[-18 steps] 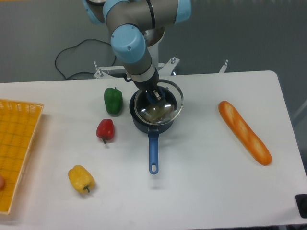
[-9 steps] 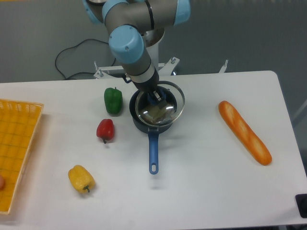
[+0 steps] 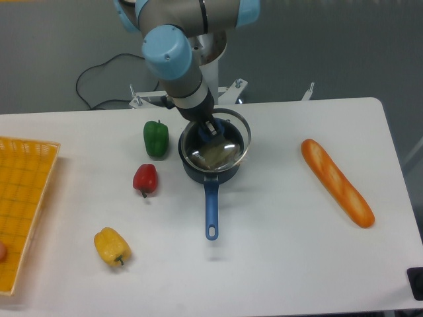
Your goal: Close the pot lid
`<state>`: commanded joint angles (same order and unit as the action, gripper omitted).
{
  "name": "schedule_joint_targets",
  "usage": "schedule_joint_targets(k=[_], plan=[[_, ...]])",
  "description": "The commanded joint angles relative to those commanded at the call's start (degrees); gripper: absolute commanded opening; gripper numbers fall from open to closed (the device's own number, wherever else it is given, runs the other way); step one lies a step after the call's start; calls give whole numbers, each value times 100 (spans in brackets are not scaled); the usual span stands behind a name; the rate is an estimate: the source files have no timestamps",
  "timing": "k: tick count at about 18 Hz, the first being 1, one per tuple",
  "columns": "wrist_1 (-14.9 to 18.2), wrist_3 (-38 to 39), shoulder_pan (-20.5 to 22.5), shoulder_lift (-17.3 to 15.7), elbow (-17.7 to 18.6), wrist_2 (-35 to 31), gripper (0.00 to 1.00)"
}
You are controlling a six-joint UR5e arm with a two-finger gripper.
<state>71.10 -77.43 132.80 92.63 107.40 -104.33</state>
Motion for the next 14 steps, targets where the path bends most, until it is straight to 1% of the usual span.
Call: schedule_joint_targets(k=[3,9,12,14], plan=[[-26,18,-61,18,70,-9,37],[-26,-9,-35,44,132,-17,37],[-96,0,9,44,290,-53,37],[-132,0,9,88,299,-131,37]])
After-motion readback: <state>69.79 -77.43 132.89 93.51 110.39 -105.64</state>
